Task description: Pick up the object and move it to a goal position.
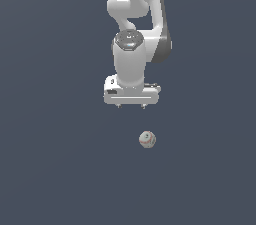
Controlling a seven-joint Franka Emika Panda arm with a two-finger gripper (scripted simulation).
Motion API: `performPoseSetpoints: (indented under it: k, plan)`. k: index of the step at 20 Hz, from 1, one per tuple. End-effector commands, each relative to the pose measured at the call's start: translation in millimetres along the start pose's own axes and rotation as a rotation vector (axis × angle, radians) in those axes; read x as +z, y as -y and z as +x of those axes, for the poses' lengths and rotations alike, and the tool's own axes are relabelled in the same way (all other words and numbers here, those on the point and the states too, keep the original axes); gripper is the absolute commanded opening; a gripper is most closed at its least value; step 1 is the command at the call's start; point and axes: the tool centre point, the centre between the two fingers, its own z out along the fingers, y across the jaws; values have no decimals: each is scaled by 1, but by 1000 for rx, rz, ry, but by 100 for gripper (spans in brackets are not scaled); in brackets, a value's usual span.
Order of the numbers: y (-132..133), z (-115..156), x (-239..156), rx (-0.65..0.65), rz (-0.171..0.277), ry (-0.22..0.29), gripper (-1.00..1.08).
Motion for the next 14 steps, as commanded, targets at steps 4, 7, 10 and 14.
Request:
performPoseSetpoints:
  k: [4,7,10,14]
  plan:
    - [3,0,1,-4,3,1,100]
    - [4,2,2,10,2,1,100]
    - [6,6,4,34,2,1,100]
    - [10,14,8,83,1,1,100]
